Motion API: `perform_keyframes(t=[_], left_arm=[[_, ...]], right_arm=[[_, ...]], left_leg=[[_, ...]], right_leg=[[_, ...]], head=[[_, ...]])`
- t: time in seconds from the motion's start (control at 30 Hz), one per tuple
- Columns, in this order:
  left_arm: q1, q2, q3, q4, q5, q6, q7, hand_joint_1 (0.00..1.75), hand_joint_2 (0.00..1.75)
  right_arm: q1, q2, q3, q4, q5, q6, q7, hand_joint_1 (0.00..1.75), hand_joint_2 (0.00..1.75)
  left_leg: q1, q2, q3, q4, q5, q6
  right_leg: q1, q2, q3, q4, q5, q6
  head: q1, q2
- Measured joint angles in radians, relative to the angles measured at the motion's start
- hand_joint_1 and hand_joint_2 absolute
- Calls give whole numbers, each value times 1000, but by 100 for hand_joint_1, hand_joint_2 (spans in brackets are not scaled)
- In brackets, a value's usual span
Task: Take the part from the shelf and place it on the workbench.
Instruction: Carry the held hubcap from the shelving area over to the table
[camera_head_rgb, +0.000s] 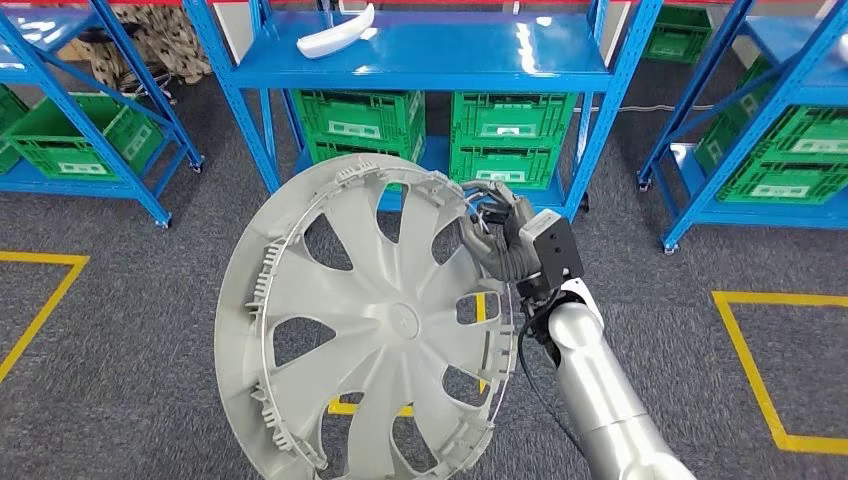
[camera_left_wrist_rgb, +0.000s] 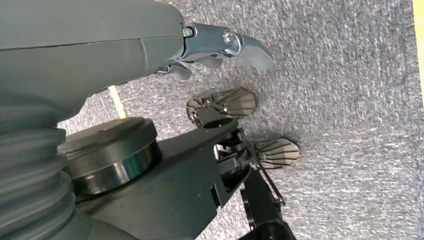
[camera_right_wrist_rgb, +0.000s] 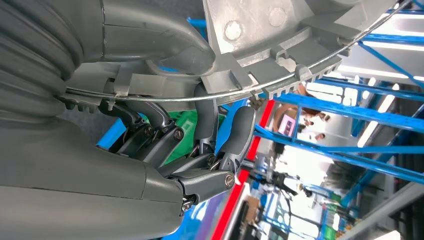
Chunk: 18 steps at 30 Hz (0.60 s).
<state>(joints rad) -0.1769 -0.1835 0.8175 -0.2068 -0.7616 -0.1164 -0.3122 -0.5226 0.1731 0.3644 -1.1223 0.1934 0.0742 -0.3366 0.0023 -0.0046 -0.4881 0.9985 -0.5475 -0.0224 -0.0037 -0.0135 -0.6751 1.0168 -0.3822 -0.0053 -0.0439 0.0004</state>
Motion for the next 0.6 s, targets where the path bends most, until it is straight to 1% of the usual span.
perform_keyframes(t=[0.03,0.07,0.1,0.13,0.17,0.2,0.23,0.27,0.3,0.33,0.37,0.4,0.43,0.47,0.5,0.53,0.57,0.6], left_arm=[[-1,-1,0,0,-5,0,7,0,175],[-2,-1,0,0,-9,0,14,0,175],[-3,-1,0,0,-11,0,21,0,175],[-5,-2,0,0,-12,-1,26,0,175],[-6,-2,0,0,-13,-1,29,0,175],[-8,-2,0,0,-13,-3,31,0,175],[-9,-2,0,0,-13,-4,33,0,175],[-9,-2,0,0,-13,-5,34,0,175],[-9,-2,0,0,-12,-6,35,0,175],[-9,-2,0,0,-11,-6,36,0,175],[-10,-2,0,0,-9,-6,35,0,175],[-10,-2,0,0,-8,-6,33,0,175],[-10,-2,0,-1,-7,-6,31,0,175],[-11,-3,0,-1,-6,-6,28,0,175],[-11,-3,0,-1,-7,-6,26,0,175],[-11,-3,0,-1,-8,-6,25,0,175],[-11,-2,0,-1,-10,-6,25,0,175],[-9,-2,0,-1,-11,-6,27,0,175]], right_arm=[[5,-1,0,-5,4,-5,1,175,175],[11,-3,0,-11,9,-9,3,175,175],[19,-4,0,-18,11,-10,5,175,175],[26,-6,0,-26,12,-11,9,175,175],[31,-7,0,-34,14,-10,12,175,175],[35,-8,0,-40,15,-10,16,175,175],[37,-9,0,-45,16,-9,18,175,175],[38,-9,0,-48,16,-8,19,175,175],[40,-9,0,-52,16,-6,19,175,175],[41,-9,0,-56,16,-4,19,175,175],[40,-8,0,-60,16,-1,19,175,175],[40,-6,0,-65,17,1,19,175,175],[38,-3,0,-71,17,2,20,175,175],[35,-1,0,-76,18,2,19,175,175],[34,2,0,-80,19,3,20,175,175],[33,3,0,-81,20,4,20,175,175],[33,3,0,-82,21,4,22,175,175],[34,3,0,-83,23,5,24,175,175]], left_leg=[[0,1,-8,-2,8,10],[1,3,-17,-3,19,19],[2,5,-27,-4,32,28],[4,7,-40,-5,46,36],[3,8,-57,-3,60,41],[3,9,-76,-1,74,44],[3,10,-97,1,89,44],[3,11,-117,4,102,44],[3,12,-138,7,116,42],[3,12,-158,12,128,40],[3,13,-176,17,141,36],[1,12,-191,23,151,32],[0,12,-202,28,162,27],[-1,12,-208,29,173,21],[-1,12,-211,27,185,15],[0,12,-213,20,200,8],[2,11,-217,17,202,2],[4,10,-224,27,183,-5]], right_leg=[[-1,0,-3,-4,10,6],[-3,2,-8,-1,5,13],[-4,4,-16,15,-19,19],[-5,6,-30,52,-65,25],[-6,8,-46,109,-123,30],[-7,8,-62,178,-175,34],[-7,9,-72,245,-205,37],[-7,9,-72,291,-207,38],[-7,9,-58,310,-187,38],[-7,9,-27,295,-157,37],[-7,9,24,247,-139,33],[-5,10,91,171,-143,29],[-3,10,152,93,-164,23],[-1,11,195,32,-187,17],[2,11,215,-5,-201,10],[4,10,210,-15,-199,2],[3,8,200,-15,-186,-6],[3,6,188,-15,-172,-15]], head=[[0,0],[0,0],[2,0],[4,0],[6,0],[8,0],[8,0],[9,0],[9,0],[9,0],[9,0],[10,0],[9,0],[9,0],[8,0],[7,0],[8,0],[8,0]])
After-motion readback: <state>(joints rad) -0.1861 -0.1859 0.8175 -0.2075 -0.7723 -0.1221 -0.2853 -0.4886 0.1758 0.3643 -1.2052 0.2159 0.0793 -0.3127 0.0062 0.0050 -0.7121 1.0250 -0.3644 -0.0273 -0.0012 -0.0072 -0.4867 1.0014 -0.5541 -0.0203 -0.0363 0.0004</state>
